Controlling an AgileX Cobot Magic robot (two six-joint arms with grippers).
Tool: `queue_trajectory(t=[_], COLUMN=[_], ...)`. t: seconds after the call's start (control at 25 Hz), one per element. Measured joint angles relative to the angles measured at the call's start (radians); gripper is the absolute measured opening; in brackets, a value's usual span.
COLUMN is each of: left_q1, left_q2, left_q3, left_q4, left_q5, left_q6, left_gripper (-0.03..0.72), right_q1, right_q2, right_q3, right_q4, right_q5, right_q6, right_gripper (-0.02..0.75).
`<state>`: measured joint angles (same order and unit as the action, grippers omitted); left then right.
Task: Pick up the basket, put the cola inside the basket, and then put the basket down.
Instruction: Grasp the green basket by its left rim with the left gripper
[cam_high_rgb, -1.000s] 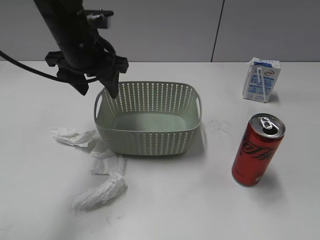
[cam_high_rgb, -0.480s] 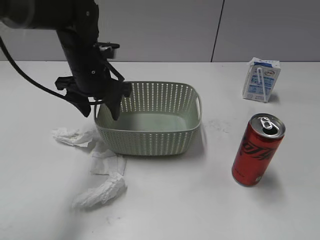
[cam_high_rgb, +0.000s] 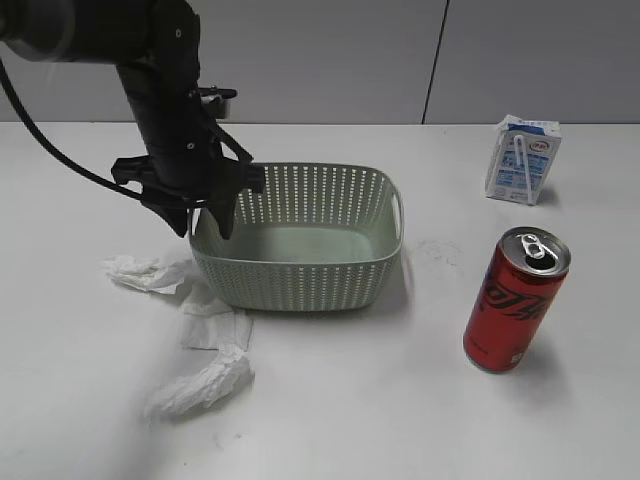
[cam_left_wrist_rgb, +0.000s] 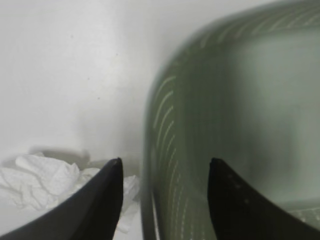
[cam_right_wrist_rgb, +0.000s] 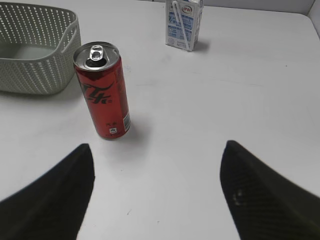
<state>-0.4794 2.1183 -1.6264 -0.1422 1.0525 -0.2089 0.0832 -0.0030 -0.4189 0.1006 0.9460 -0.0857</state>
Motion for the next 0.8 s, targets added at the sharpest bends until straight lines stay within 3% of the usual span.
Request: queue_trajectory(t=[0.8], left_q1=[0.000], left_q2=[0.027], left_q3=[0.000], left_q4=[-0.001], left_q5=[-0.025], left_q6=[-0.025], left_gripper=[0.406], right_q1=[0.000], right_q2=[0.000], right_q3=[0.000], right_q4=[0.000], right_q5=[0.000], right_q6=[0.000], right_gripper=[0.592])
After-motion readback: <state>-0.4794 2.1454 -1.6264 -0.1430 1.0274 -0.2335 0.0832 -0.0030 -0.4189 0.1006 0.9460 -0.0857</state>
